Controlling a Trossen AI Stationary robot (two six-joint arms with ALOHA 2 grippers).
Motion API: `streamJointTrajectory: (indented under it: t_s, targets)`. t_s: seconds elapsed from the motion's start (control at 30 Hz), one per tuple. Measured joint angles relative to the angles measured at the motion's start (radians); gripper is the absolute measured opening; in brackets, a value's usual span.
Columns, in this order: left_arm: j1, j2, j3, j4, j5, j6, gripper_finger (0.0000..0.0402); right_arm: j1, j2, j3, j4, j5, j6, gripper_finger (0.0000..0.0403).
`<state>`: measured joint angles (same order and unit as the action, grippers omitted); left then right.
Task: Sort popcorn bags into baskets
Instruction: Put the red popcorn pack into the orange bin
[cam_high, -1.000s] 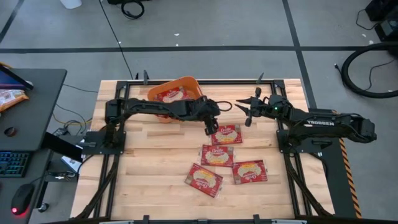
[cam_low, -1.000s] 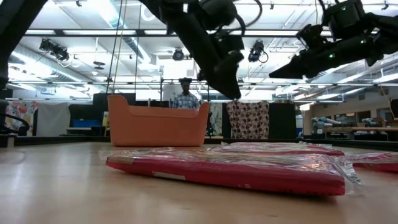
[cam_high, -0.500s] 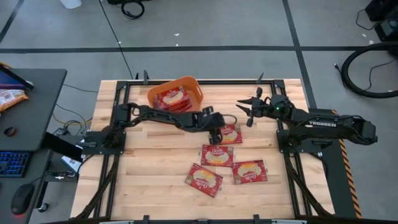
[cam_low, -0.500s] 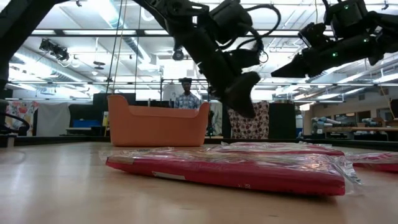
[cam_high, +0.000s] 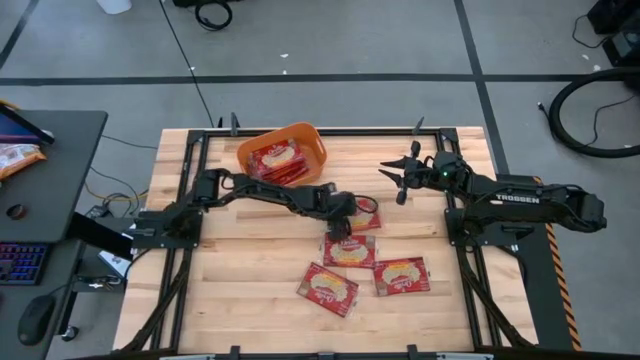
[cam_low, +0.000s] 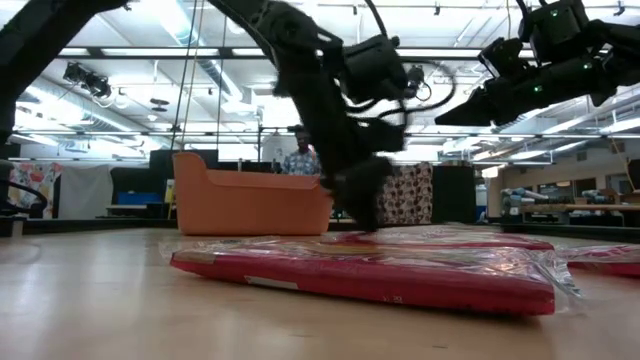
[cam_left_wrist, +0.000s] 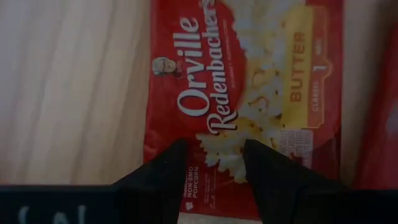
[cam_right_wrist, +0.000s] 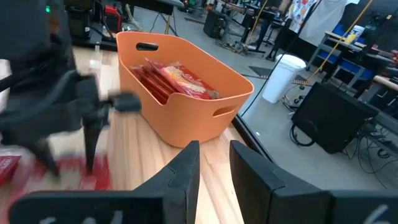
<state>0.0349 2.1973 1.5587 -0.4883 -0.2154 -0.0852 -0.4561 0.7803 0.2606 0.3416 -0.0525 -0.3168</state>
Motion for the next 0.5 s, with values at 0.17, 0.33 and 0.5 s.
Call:
streamJointTrajectory:
  t_s: [0.17,0.33,0.5]
  targets:
    - [0.004,-0.024,0.081,-0.452,0.002,-0.125,0.0167,0.0,0.0,0.0,0.002,-0.001,0.0,0.0094]
    - [-0.011,-0.035,0.208,-0.559,-0.007,-0.171,0.0167,0.0,0.001,0.0,0.001,-0.002,0.002,0.0094]
    - [-0.07,-0.034,0.238,-0.566,-0.109,-0.281,0.0168,0.0,0.001,0.0,-0.002,-0.002,0.003,0.0094]
